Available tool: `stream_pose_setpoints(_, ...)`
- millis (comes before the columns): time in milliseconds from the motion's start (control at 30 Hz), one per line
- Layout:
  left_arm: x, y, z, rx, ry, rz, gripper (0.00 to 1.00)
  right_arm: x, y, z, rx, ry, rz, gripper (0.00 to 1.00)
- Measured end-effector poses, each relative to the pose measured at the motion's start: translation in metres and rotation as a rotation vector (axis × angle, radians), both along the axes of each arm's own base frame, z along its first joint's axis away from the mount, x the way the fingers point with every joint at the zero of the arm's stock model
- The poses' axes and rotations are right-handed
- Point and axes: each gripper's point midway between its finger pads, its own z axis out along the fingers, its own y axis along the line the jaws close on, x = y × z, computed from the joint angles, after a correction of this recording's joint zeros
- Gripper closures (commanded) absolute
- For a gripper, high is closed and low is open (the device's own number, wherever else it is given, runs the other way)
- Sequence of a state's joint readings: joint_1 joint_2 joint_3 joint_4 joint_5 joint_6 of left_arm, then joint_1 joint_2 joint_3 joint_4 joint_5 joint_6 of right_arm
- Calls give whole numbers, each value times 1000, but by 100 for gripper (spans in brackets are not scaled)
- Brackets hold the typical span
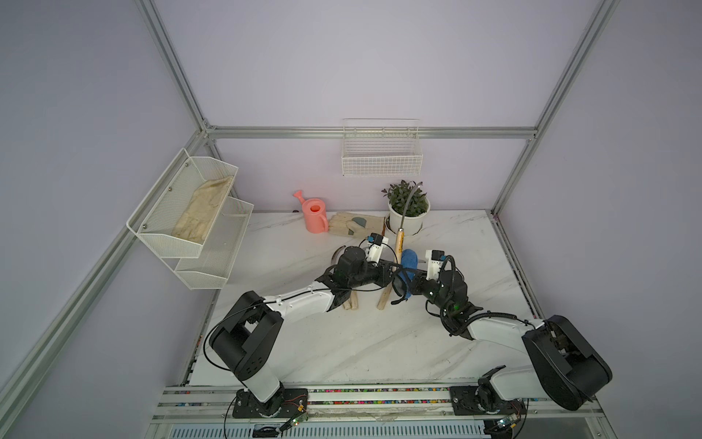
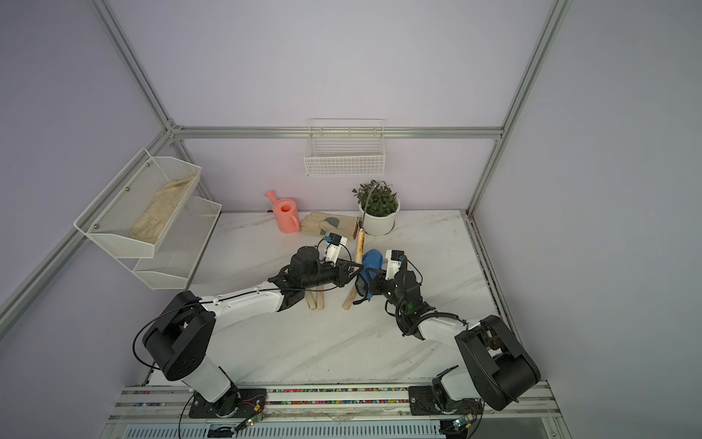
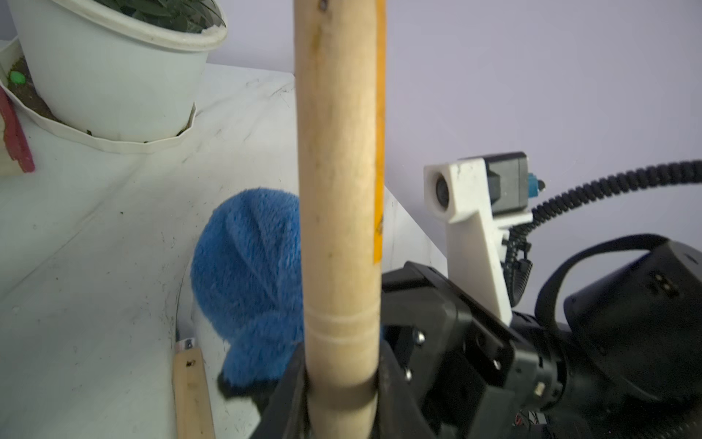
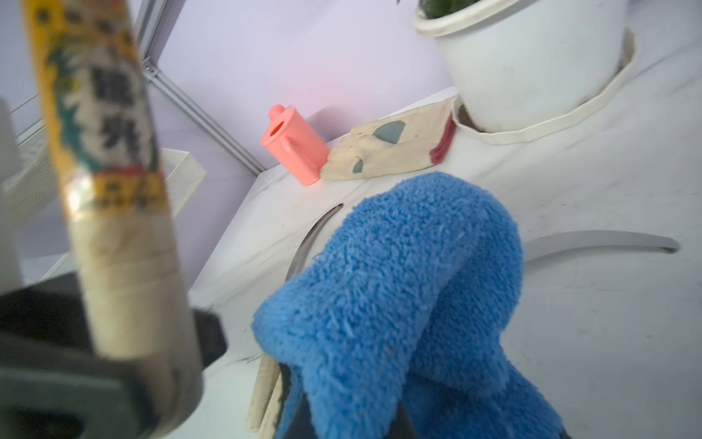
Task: Wipe small sickles with rags
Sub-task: Wipe the small sickle.
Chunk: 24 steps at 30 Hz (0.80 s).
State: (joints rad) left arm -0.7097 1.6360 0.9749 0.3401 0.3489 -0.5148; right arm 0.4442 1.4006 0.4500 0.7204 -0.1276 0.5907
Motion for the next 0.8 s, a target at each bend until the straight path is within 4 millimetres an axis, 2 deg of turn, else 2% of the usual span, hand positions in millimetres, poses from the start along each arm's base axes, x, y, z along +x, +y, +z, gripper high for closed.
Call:
stream_pose_setpoints(200,-15,-3,-20,116,-15,-2,100,-7,16,-5,66,24,84,100)
stream_pose_setpoints(367,-15,1,-31,181,-25,18,100,-16,31,-3,112,26,155,100)
stream_pose_setpoints(600,-16,2,-35,224,-55,31,100,-14,29,0,120,29,166,100)
stream_pose_setpoints(700,-15,3,-37,242,-63,38,100,-4,24,12,136,18,160,100)
stream_pose_setpoints(800,-14,4,-38,249,-69,41,100,10,16,36,156,-22,139,100)
